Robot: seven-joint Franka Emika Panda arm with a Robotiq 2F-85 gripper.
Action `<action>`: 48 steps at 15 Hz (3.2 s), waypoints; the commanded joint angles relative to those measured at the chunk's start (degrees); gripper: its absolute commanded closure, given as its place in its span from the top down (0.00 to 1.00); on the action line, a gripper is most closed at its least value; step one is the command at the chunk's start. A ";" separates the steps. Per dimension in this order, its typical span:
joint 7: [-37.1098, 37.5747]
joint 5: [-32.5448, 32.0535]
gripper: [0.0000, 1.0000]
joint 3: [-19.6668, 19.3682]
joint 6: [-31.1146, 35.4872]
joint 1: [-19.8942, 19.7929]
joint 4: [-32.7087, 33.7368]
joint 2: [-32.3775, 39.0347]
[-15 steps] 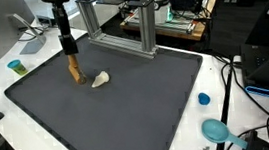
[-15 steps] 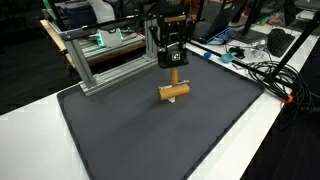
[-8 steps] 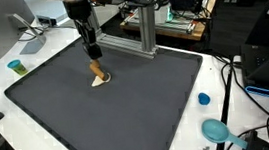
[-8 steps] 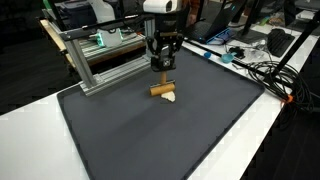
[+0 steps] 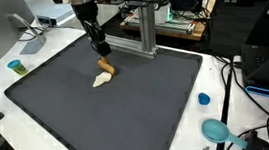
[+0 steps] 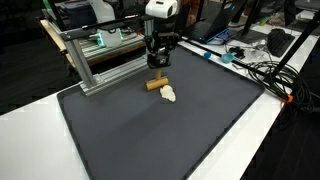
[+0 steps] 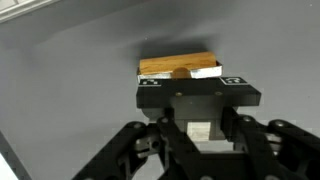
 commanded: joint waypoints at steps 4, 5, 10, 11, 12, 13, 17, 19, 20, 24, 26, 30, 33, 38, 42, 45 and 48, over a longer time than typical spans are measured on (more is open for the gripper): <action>-17.49 5.25 0.21 2.04 -5.20 -2.20 -0.69 -9.12; -21.05 6.10 0.21 2.27 -7.16 -2.25 0.04 -10.43; -35.61 8.25 0.21 3.34 -14.25 -0.91 6.44 -10.06; -38.07 8.73 0.21 3.83 -14.83 -0.59 7.36 -9.53; -40.40 8.98 0.21 4.38 -15.38 -0.26 8.34 -8.65; -42.67 8.65 0.21 4.87 -16.03 -0.01 9.76 -7.33; -48.68 7.08 0.21 5.71 -19.80 -0.75 18.61 0.98; -46.42 7.10 0.46 6.28 -16.30 -0.49 12.65 -2.59; -46.41 7.08 0.46 6.32 -16.19 -0.56 12.67 -2.03; -46.40 7.09 0.46 6.39 -16.20 -0.51 12.48 -2.29; -48.36 8.40 0.21 6.38 -14.47 -1.03 11.98 -2.70; -64.69 12.10 0.21 6.22 -12.96 -4.30 15.11 0.34; -77.40 12.95 0.21 7.60 -15.08 -8.87 19.41 4.78; -97.76 13.70 0.21 6.90 -17.03 -13.12 24.86 11.23; -107.19 19.00 0.21 7.99 -25.19 -15.37 25.59 9.78; -105.53 17.38 0.21 6.15 -22.99 -13.57 24.74 10.73; -103.75 16.25 0.21 5.51 -15.84 -12.37 21.48 9.70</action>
